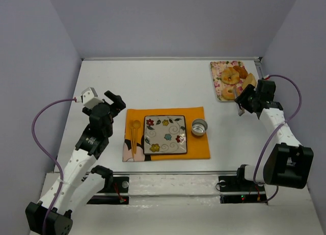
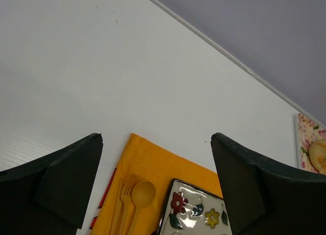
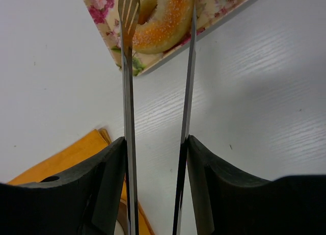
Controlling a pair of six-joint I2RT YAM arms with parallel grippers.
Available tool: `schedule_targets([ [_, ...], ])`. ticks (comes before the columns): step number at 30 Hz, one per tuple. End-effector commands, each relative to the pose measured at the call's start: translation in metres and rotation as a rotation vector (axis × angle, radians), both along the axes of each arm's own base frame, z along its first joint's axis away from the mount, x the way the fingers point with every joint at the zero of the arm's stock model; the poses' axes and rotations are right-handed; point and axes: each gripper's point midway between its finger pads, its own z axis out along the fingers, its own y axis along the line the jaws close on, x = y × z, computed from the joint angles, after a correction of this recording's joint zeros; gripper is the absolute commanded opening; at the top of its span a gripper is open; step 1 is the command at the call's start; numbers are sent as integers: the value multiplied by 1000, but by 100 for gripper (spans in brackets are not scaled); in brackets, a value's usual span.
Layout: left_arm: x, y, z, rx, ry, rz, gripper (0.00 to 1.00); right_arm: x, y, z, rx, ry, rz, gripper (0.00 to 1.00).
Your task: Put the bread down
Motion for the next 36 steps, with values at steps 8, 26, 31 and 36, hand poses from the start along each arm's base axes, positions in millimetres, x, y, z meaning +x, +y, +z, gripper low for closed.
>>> schedule_targets([
  [8,3,3,14,-23,-58,22,99,16,-9,-8,77,-46,-24,54],
  [26,0,6,16,-25,-65,33,99,27,0,-32,194,-31,39,42],
  [31,0,5,16,-26,-63,31,99,25,2,-14,182,-84,57,34],
  [36,0,5,17,-29,-66,29,99,21,3,18,153,-173,67,21],
])
